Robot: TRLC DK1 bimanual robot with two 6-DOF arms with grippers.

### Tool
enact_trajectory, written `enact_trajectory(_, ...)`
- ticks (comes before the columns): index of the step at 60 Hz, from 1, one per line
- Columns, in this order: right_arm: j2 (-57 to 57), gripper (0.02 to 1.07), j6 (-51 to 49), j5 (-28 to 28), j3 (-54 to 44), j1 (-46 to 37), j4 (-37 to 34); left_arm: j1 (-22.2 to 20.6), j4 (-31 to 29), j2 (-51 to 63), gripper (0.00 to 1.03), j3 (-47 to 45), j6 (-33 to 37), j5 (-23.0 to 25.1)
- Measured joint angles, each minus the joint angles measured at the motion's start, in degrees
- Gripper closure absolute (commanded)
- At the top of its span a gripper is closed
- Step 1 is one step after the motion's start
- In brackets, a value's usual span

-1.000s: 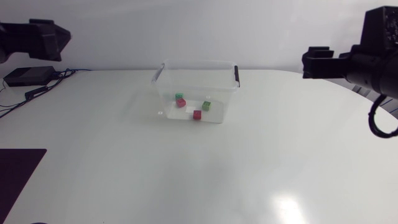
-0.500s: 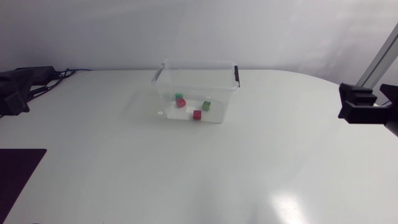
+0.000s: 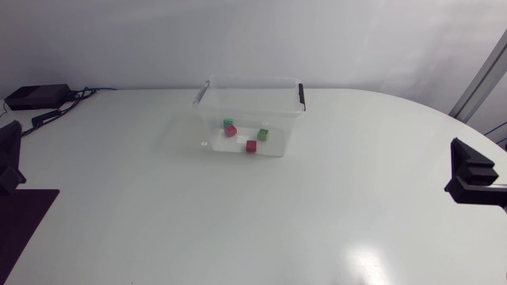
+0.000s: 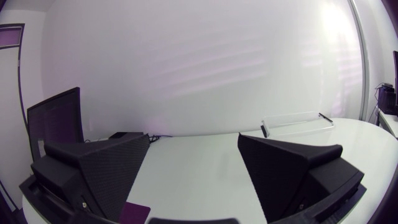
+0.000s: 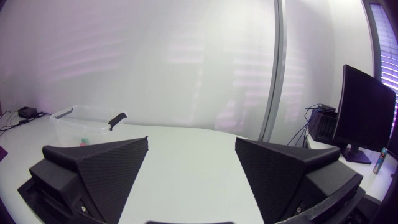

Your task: Place the duplo bricks in the container

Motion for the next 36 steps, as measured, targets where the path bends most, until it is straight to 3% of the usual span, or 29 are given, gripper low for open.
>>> enact_trajectory(36,-6.43,0.06,0.31,-8.24,-12.37,-3.45,6.91,2.58,10.99,-7.19,0.05,-17.57,-2.14,7.80)
